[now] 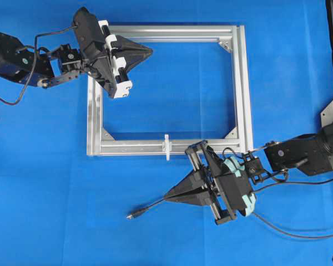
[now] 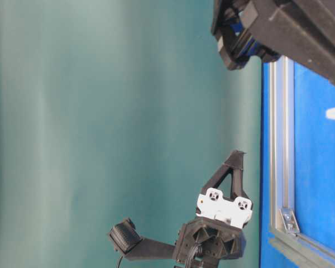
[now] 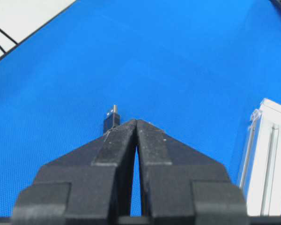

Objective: Insert the wire through the string loop located in the center.
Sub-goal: 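Open the right gripper and move it toward the black USB cable plug, then lower the right gripper and close it on the cable behind the plug, then lift the cable with the right gripper and carry it toward the frame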

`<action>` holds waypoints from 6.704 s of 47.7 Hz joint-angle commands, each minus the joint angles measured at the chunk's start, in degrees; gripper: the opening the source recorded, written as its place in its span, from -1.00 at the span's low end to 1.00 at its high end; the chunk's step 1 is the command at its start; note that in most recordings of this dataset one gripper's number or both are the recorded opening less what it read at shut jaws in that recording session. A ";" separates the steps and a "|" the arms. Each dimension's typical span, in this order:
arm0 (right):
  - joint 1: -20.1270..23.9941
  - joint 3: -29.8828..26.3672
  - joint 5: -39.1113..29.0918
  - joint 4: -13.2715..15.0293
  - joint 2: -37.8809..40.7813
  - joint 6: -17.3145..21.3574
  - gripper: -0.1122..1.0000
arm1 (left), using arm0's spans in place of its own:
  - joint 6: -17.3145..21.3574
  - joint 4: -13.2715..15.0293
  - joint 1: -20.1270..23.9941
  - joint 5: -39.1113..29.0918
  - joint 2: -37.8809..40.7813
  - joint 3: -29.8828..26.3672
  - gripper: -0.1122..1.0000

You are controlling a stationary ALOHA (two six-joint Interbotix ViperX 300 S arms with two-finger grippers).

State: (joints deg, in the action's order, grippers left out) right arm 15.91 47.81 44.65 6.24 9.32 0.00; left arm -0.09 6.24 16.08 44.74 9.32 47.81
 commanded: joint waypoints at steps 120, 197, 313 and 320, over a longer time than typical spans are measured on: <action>0.18 -9.93 -6.06 -2.02 13.10 8.35 -0.74 | 0.26 -1.32 0.09 -0.70 -2.99 -0.53 -0.80; 1.85 -10.11 -20.83 -1.58 -1.85 8.00 -0.84 | -0.44 -1.32 0.09 -0.70 -2.99 -0.97 -0.80; 1.58 13.10 -18.02 -6.59 -17.05 8.35 -0.84 | -0.53 -1.32 0.09 -0.70 -3.08 -0.70 -0.80; 1.58 13.62 -17.93 -6.59 -17.40 8.26 -0.84 | -0.53 -1.32 0.09 -0.70 -3.08 -0.53 -0.80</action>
State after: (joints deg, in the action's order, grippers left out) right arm 17.49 61.79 26.02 -0.18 -7.03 8.26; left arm -0.70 5.10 16.08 43.86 7.82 47.81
